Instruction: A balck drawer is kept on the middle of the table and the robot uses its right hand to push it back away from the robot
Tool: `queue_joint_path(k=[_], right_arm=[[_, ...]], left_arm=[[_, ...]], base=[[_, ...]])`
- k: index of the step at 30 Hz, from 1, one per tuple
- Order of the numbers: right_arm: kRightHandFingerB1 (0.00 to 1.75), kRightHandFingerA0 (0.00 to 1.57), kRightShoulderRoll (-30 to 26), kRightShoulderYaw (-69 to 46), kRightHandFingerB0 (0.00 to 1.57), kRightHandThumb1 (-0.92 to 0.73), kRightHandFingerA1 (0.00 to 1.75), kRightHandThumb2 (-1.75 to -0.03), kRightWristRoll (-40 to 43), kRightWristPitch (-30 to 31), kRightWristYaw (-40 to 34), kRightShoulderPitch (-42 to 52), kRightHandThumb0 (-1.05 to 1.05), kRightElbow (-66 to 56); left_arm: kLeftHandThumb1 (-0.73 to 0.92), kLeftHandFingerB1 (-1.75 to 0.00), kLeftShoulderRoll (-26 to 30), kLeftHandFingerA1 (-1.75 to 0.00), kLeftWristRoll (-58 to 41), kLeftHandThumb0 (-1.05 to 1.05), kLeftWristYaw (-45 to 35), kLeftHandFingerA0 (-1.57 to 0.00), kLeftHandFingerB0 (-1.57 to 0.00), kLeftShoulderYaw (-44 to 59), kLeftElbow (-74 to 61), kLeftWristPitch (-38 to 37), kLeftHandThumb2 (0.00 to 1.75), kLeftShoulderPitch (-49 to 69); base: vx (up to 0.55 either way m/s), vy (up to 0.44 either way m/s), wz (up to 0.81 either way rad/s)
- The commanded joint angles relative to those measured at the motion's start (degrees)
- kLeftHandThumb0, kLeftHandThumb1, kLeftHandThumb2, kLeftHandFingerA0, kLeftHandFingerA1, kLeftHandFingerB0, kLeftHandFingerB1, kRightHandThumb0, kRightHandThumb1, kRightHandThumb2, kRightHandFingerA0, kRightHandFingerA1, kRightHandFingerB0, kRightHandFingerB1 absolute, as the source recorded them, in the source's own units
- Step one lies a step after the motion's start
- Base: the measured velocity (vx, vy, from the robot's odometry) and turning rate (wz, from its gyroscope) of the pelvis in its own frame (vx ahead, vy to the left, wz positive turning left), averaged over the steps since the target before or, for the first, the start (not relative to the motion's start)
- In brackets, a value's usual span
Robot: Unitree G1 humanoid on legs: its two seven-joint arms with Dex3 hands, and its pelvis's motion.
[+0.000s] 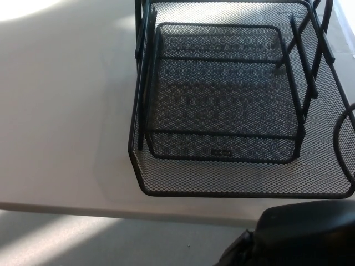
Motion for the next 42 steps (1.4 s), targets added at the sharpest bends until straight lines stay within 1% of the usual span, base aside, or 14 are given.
queue_joint_path(k=[1, 5, 10, 11, 14, 15, 16, 22, 26, 30, 31, 33, 36, 42], right_arm=[[0.33, 0.46, 0.4, 11.1, 0.3, -0.78, 0.43, -0.63, -2.0, 14.5, 8.8, -11.8, -0.52, 2.8], [0.33, 0.45, 1.8, 15.2, 0.29, -0.78, 0.42, -0.64, -4.3, 14.7, 8.6, -12.8, -0.53, 5.5], [0.33, 0.46, 4.0, 20.1, 0.3, -0.79, 0.42, -0.63, -7.5, 14.4, 8.0, -13.2, -0.53, 9.1], [0.33, 0.45, 4.7, 21.1, 0.29, -0.79, 0.41, -0.64, -7.9, 14.5, 7.7, -13.0, -0.53, 9.9], [0.33, 0.43, 6.0, 23.0, 0.29, -0.78, 0.4, -0.64, -9.2, 14.5, 7.5, -12.3, -0.55, 11.5], [0.32, 0.42, 6.8, 24.2, 0.3, -0.79, 0.4, -0.64, -9.9, 14.8, 7.6, -12.1, -0.56, 12.4], [0.32, 0.41, 7.4, 25.4, 0.3, -0.78, 0.39, -0.64, -10.4, 15.5, 7.7, -11.9, -0.58, 13.3], [0.31, 0.42, 9.5, 28.6, 0.28, -0.78, 0.39, -0.64, -12.4, 17.7, 8.3, -11.3, -0.56, 16.9], [0.31, 0.42, 10.4, 28.5, 0.26, -0.78, 0.4, -0.64, -13.3, 16.2, 8.8, -10.9, -0.55, 19.9], [0.32, 0.44, 11.5, 26.7, 0.27, -0.77, 0.41, -0.63, -12.7, 17.5, 9.2, -11.3, -0.57, 22.0], [0.31, 0.39, 11.8, 25.9, 0.26, -0.78, 0.39, -0.63, -12.3, 18.9, 9.5, -12.1, -0.54, 22.5], [0.31, 0.39, 12.3, 25.1, 0.25, -0.78, 0.4, -0.63, -12.1, 19.1, 10.0, -12.8, -0.55, 23.3], [0.32, 0.39, 13.9, 22.6, 0.25, -0.77, 0.41, -0.63, -10.9, 19.2, 11.0, -14.4, -0.54, 26.6], [0.32, 0.42, 15.6, 19.5, 0.27, -0.78, 0.4, -0.63, -12.0, 19.2, 12.4, -18.3, -0.54, 31.1]], left_arm=[[0.72, -0.32, 1.3, -0.38, 0.9, -0.57, -0.8, -0.46, -0.29, 0.0, 0.8, -1.1, 0.62, -0.2], [0.72, -0.31, 1.3, -0.37, 1.2, -0.58, -0.4, -0.44, -0.29, -0.2, 0.7, -1.2, 0.62, -0.2], [0.71, -0.32, 1.3, -0.39, 1.2, -0.58, -0.5, -0.48, -0.31, -0.2, 0.7, -1.3, 0.63, -0.3], [0.74, -0.32, 1.3, -0.38, 1.0, -0.56, -0.8, -0.49, -0.32, 0.0, 0.6, -1.5, 0.63, -0.2], [0.74, -0.32, 1.5, -0.38, 0.7, -0.56, -1.2, -0.49, -0.33, 0.3, 0.5, -1.9, 0.63, 0.0], [0.71, -0.32, 1.5, -0.38, 0.8, -0.58, -1.1, -0.48, -0.3, 0.2, 0.6, -1.8, 0.63, 0.0], [0.73, -0.31, 1.5, -0.37, 0.9, -0.57, -1.1, -0.45, -0.28, 0.2, 0.7, -1.8, 0.62, 0.0], [0.72, -0.31, 1.3, -0.38, 0.8, -0.56, -1.0, -0.45, -0.29, 0.4, 1.1, -1.5, 0.62, -0.2], [0.72, -0.32, 1.4, -0.38, 1.7, -0.58, -0.2, -0.45, -0.29, -0.2, 0.9, -2.1, 0.62, -0.1], [0.71, -0.32, 1.3, -0.38, 1.5, -0.59, -0.6, -0.46, -0.3, 0.0, 1.0, -2.0, 0.63, -0.2], [0.71, -0.32, 1.2, -0.39, 1.4, -0.59, -0.6, -0.47, -0.3, 0.1, 1.0, -1.8, 0.63, -0.2], [0.72, -0.32, 1.2, -0.38, 1.4, -0.57, -0.7, -0.44, -0.29, 0.1, 1.0, -1.6, 0.63, -0.3], [0.72, -0.32, 1.2, -0.37, 1.3, -0.58, -1.1, -0.45, -0.29, 0.2, 0.9, -1.5, 0.62, -0.2], [0.72, -0.32, 1.1, -0.38, 1.3, -0.58, -1.1, -0.45, -0.29, 0.2, 0.9, -1.7, 0.62, -0.2]], base=[[0.0, 0.0, 0.0], [0.0, 0.0, 0.0], [0.0, 0.0, 0.0], [0.0, 0.0, 0.0], [0.0, 0.0, 0.0], [0.0, 0.0, 0.0], [0.0, 0.0, 0.0], [0.0, 0.0, 0.0], [0.0, 0.0, 0.0], [0.0, 0.0, 0.0], [0.0, 0.0, 0.0], [0.0, 0.0, 0.0], [0.0, 0.0, 0.0], [0.0, 0.0, 0.0]])
